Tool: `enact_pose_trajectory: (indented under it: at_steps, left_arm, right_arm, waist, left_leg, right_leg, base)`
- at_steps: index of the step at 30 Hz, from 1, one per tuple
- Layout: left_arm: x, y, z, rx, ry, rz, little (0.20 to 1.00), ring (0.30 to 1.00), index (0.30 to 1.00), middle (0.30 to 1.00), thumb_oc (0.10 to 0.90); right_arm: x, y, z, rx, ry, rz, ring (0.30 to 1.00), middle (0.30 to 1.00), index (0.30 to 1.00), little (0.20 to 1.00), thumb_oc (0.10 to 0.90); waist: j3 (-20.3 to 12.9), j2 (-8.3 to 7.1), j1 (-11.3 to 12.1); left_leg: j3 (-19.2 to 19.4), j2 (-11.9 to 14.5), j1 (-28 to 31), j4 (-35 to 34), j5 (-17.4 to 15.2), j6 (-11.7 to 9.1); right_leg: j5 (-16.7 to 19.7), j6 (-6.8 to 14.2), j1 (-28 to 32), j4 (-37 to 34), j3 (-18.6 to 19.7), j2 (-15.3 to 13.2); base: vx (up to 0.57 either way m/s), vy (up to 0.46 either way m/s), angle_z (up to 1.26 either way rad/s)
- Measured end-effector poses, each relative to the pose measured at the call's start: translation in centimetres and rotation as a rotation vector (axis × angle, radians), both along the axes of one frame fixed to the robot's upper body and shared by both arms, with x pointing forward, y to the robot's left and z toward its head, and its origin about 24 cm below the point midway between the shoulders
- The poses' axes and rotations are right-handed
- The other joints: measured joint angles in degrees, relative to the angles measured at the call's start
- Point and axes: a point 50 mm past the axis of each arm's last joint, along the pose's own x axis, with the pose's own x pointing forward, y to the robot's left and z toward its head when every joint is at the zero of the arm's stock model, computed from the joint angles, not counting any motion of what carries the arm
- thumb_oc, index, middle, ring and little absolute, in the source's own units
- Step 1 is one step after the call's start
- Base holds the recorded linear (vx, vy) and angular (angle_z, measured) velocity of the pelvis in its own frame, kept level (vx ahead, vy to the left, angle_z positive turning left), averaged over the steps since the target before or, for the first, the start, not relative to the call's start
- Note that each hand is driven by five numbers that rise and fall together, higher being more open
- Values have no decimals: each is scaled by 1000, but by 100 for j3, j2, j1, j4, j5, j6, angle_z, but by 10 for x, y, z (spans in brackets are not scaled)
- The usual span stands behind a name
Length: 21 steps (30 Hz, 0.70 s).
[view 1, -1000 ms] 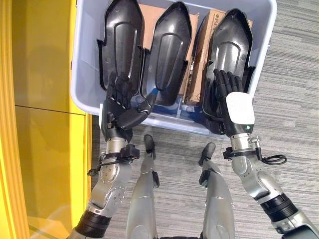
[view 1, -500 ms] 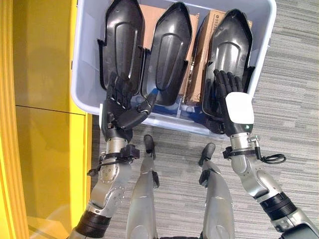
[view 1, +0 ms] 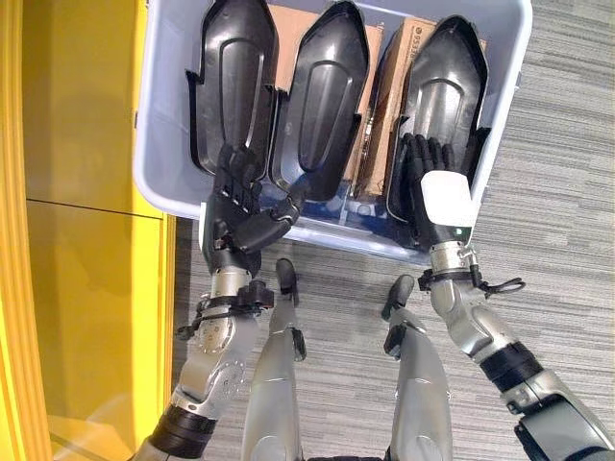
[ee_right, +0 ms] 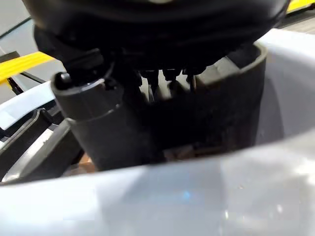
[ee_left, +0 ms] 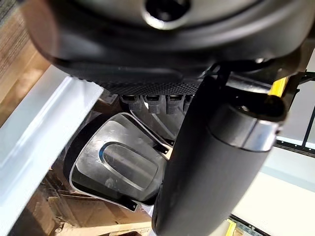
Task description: Move parts from the plastic box to the shelf.
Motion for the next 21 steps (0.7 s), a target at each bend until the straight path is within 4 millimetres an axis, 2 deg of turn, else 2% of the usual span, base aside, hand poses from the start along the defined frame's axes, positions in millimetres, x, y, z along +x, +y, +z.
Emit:
enact_pose_trajectory:
  at_steps: [5,9,10,11,21]
  left_arm:
    - [0,1,-5,-3,17,3,1000,1000,1000,1000,900]
    - [2,0,4,-12,-26,3,1000,1000,1000,1000,900]
    - [2,0,5,-12,-32,2,1000,1000,1000,1000,900]
    - [3,-1,8,-12,-41,-2,1000,1000,1000,1000,900]
    - [4,-1,10,-18,-56,-5,1000,1000,1000,1000,900]
  right_arm:
    - [0,0,-1,3,-5,-9,1000,1000,1000,1000,900]
    - [2,3,6,9,-47,-2,1000,1000,1000,1000,900]
    - [2,3,7,11,-53,0,481,481,481,481,529]
    - [3,4,9,12,-58,-1,300,300,300,300,400]
    - [2,8,28,31,-176,19,300,300,300,300,400]
  waist:
    - [-4,7,27]
    - [-8,15,13]
    - [-9,17,8]
    - [-9,17,16]
    - [-18,31,-14]
  left_leg:
    - [5,-5,-92,210,-34,-26]
    - [-73,11,-428,450,-97,-36]
    - [-94,15,-485,512,-97,-38]
    - [-107,19,-540,545,-98,-56]
    - [-156,75,-639,637,-104,-94]
  right_leg:
    - [-111,-23,-153,279,102,-50]
    - [-279,-125,-524,678,129,-102]
    - [-298,-129,-579,756,129,-113]
    - [-349,-165,-666,870,139,-129]
    - [-453,-179,-819,1093,169,-103]
  base:
    - [-31,-6,1]
    - [-43,-11,6]
    - [-42,-10,7]
    - [-51,-9,6]
    - [-7,-2,1]
